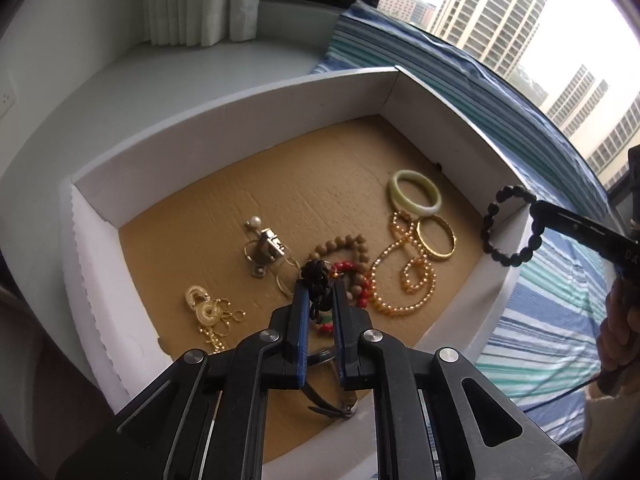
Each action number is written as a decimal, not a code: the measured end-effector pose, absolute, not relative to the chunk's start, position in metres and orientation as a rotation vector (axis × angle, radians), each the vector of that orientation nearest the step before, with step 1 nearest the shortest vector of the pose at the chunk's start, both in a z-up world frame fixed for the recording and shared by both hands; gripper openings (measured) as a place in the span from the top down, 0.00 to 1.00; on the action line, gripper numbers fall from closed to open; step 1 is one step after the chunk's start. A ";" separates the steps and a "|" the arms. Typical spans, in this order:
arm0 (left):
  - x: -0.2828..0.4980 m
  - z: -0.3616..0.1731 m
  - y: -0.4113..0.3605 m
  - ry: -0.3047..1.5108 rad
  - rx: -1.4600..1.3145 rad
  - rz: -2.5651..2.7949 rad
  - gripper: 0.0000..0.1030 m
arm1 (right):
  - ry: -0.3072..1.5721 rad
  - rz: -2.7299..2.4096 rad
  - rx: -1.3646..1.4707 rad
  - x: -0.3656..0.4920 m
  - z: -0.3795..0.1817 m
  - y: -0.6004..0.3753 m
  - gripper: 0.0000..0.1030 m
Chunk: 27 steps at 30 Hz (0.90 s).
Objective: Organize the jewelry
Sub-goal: 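Carry both items into the white box and open both tools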
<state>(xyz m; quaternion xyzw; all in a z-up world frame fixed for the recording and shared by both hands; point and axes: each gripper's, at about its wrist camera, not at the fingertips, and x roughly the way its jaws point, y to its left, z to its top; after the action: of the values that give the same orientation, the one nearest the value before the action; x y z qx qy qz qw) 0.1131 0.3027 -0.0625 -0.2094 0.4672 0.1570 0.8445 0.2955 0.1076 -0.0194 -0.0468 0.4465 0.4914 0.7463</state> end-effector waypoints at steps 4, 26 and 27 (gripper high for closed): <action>0.113 -0.074 0.301 0.987 -0.412 0.373 0.90 | 1.056 1.105 -0.161 0.288 -0.054 0.146 0.86; 0.064 -0.008 0.229 0.776 -0.260 0.737 0.01 | 0.741 0.931 -0.401 0.211 -0.008 0.104 0.25; 0.063 -0.008 0.229 0.781 -0.256 0.742 0.01 | 0.734 0.926 -0.409 0.207 -0.007 0.104 0.25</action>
<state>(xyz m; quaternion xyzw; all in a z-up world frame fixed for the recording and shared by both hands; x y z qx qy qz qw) 0.0627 0.2286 -0.0077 -0.1214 0.3707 0.3522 0.8508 0.2070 0.1038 -0.0071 -0.1914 0.3436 0.4334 0.8108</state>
